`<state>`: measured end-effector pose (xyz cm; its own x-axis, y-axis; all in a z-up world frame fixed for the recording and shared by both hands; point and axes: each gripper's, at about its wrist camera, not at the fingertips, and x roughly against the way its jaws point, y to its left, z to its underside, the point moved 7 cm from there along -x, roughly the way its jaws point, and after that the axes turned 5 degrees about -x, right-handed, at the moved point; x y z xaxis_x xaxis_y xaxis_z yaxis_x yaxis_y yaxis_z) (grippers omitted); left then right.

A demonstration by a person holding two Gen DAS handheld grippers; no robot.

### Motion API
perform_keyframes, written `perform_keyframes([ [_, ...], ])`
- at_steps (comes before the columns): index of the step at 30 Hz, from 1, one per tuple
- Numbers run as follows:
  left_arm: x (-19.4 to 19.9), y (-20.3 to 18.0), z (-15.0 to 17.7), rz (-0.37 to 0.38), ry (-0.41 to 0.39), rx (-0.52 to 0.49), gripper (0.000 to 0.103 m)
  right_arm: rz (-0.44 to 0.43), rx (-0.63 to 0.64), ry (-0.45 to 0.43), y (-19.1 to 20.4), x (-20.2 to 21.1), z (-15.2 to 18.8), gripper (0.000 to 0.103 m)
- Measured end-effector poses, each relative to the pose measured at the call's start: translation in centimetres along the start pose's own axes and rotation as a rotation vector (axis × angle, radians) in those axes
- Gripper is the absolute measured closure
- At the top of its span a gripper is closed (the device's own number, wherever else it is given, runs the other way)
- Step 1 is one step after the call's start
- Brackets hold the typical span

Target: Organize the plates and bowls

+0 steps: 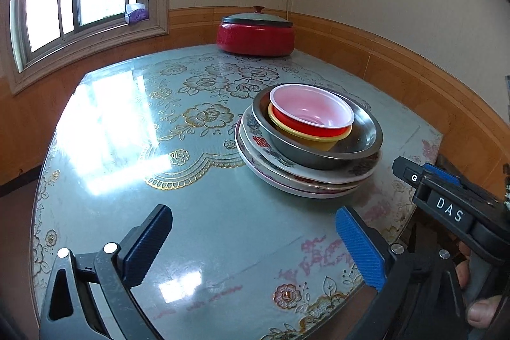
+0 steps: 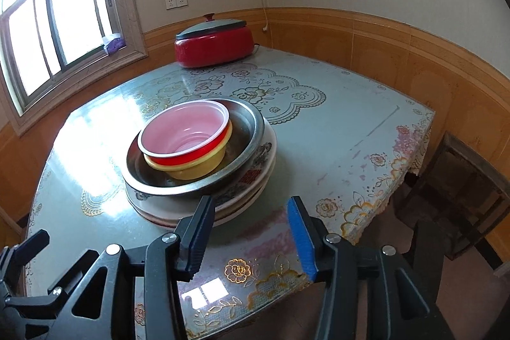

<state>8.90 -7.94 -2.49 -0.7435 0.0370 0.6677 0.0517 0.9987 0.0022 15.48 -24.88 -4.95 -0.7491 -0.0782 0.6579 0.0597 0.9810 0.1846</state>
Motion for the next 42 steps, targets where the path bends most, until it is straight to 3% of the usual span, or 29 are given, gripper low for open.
perform_keyframes([
  [4,0.3,0.8,0.3,0.009,-0.016,-0.04,0.0,0.098,-0.006,-0.058,0.0,0.8,1.3,0.055],
  [7,0.1,1.4,0.7,0.038,-0.02,-0.051,0.0,0.122,-0.034,-0.068,0.0,1.1,2.5,0.055],
  [16,0.1,1.2,0.5,0.041,-0.041,-0.114,0.0,0.137,-0.055,-0.072,1.1,1.8,3.3,0.055],
  [28,0.2,0.7,-0.8,0.061,-0.075,-0.107,0.0,0.158,-0.054,-0.091,1.2,2.2,2.2,0.055],
  [42,0.4,2.6,-0.9,0.039,-0.093,-0.094,0.0,0.119,-0.023,-0.084,3.4,1.4,2.2,0.055],
])
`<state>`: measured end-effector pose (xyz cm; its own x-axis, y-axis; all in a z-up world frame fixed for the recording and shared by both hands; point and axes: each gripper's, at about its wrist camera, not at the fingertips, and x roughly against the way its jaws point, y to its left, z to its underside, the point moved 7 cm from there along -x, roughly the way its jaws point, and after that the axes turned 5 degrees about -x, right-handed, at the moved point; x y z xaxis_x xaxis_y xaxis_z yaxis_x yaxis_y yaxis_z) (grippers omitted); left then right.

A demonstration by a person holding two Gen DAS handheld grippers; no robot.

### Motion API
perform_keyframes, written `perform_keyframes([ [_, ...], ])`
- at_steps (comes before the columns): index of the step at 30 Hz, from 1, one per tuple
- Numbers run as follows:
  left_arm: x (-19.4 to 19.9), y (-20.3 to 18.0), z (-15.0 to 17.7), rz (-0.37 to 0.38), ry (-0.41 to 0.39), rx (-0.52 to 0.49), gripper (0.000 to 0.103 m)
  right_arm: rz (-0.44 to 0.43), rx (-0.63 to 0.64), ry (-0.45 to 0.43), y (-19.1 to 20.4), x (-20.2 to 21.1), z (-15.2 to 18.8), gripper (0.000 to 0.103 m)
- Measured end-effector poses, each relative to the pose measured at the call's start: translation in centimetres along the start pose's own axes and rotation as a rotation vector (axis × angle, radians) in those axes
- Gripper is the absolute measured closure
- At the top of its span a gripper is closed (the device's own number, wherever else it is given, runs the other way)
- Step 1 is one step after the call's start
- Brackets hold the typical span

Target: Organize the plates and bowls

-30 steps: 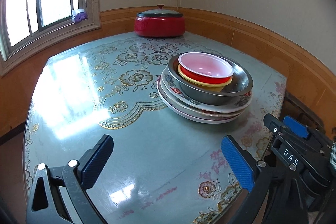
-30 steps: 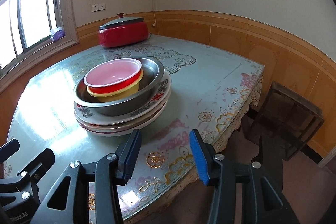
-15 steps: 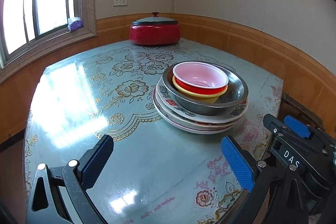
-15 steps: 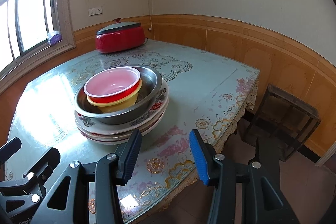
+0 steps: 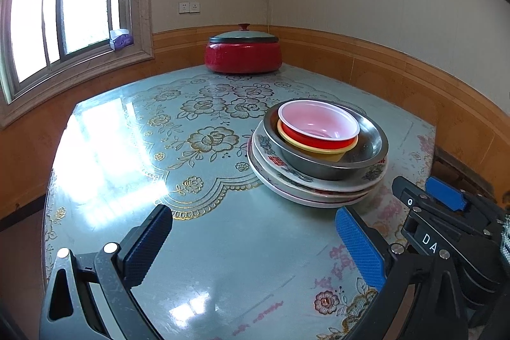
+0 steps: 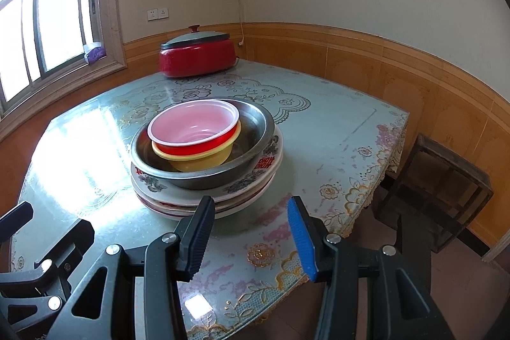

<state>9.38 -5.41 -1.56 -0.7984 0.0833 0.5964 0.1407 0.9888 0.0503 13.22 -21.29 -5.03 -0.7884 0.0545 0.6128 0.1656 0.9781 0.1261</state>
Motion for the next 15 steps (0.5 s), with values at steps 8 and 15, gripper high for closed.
perform_keyframes([
  [8,0.0,0.42,-0.36,-0.01,-0.018,0.002,0.0,-0.009,0.004,0.003,0.49,-0.51,-0.25,0.055],
  [15,-0.7,0.86,-0.53,0.0,-0.014,0.033,0.001,-0.009,0.005,0.007,0.39,-1.04,-0.54,0.055],
])
